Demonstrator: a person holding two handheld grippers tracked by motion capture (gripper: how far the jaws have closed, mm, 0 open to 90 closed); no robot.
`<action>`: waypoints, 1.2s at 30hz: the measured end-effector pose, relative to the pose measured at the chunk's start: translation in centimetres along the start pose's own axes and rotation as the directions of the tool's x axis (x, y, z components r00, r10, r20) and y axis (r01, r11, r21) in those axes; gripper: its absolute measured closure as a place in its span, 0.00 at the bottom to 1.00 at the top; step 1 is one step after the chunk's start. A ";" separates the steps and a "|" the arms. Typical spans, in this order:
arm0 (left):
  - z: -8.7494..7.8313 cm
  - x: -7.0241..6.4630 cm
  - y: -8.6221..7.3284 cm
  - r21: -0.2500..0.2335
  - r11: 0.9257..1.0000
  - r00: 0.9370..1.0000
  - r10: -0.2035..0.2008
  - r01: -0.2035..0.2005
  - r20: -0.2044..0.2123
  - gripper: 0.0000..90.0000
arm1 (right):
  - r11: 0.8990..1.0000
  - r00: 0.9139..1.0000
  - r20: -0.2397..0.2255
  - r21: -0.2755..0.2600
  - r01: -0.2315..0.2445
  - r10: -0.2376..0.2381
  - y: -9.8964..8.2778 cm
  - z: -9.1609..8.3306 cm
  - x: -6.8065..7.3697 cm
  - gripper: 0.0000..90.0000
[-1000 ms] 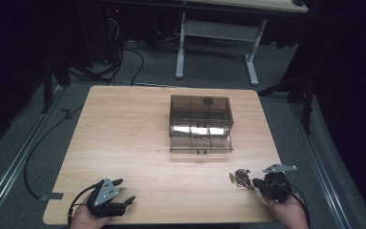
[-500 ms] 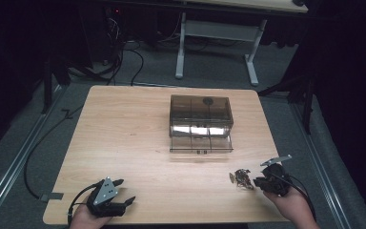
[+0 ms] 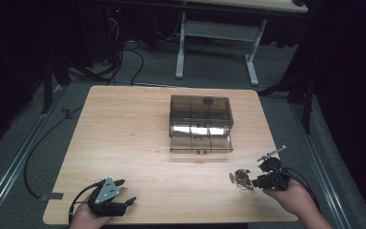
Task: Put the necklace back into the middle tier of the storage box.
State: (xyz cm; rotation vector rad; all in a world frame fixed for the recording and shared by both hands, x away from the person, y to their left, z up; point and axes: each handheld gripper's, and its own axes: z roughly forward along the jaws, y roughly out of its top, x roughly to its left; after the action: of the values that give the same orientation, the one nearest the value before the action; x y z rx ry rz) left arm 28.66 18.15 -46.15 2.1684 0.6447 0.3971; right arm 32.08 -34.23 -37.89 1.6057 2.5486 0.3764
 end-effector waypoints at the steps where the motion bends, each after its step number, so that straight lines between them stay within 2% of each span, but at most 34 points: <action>1: 0.0 0.0 0.0 0.002 1.000 1.000 0.004 -0.004 0.001 0.29 | 1.000 1.000 -0.006 0.004 -0.001 0.001 0.2 -0.3 0.1 0.71; 7: 0.0 -0.1 0.0 0.008 1.000 1.000 0.008 -0.008 0.004 0.30 | 1.000 1.000 -0.007 0.022 0.015 -0.015 1.3 -1.0 0.7 0.67; 10: 0.0 0.0 0.0 0.010 1.000 1.000 0.006 -0.006 0.010 0.30 | 0.999 1.000 -0.015 0.041 0.019 -0.019 1.9 -0.7 0.9 0.60; 15: 0.1 0.0 0.0 0.014 1.000 1.000 0.010 -0.011 0.013 0.30 | 0.998 0.999 -0.033 0.064 0.013 -0.011 3.0 0.5 1.0 0.44; 18: 0.1 -0.1 0.1 0.019 1.000 1.000 0.012 -0.013 0.016 0.30 | 0.997 0.999 -0.034 0.082 0.008 -0.005 3.3 1.3 0.9 0.39; 20: 0.2 -0.1 0.1 0.024 1.000 1.000 0.016 -0.017 0.015 0.30 | 0.992 0.999 -0.039 0.120 0.028 -0.023 3.8 2.7 1.0 0.35; 22: 0.2 -0.1 0.1 0.025 1.000 1.000 0.017 -0.017 0.014 0.30 | 0.992 0.999 -0.036 0.122 0.033 -0.028 3.9 3.0 1.0 0.35; 24: 0.1 -0.2 0.0 0.026 0.999 1.000 0.020 -0.020 0.010 0.30 | 0.986 0.998 -0.017 0.156 0.057 -0.055 4.3 4.1 1.1 0.34; 26: 0.1 -0.2 0.0 0.027 0.999 1.000 0.020 -0.020 0.010 0.30 | 0.986 0.998 -0.016 0.158 0.059 -0.057 4.3 4.3 1.0 0.35; 32: 0.2 -0.2 0.0 0.025 1.000 1.000 0.017 -0.017 0.011 0.30 | 0.981 0.997 -0.007 0.179 0.078 -0.078 4.6 5.1 0.9 0.47; 36: 0.2 -0.2 0.0 0.027 0.999 1.000 0.021 -0.021 0.011 0.30 | 0.981 0.996 0.003 0.172 0.090 -0.092 4.8 5.1 1.0 0.59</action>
State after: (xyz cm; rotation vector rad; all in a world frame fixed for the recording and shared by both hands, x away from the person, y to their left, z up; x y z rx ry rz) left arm 28.60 17.91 -46.23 2.2039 0.6247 0.3894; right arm 36.92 -30.55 -41.49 1.5307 2.7000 0.1418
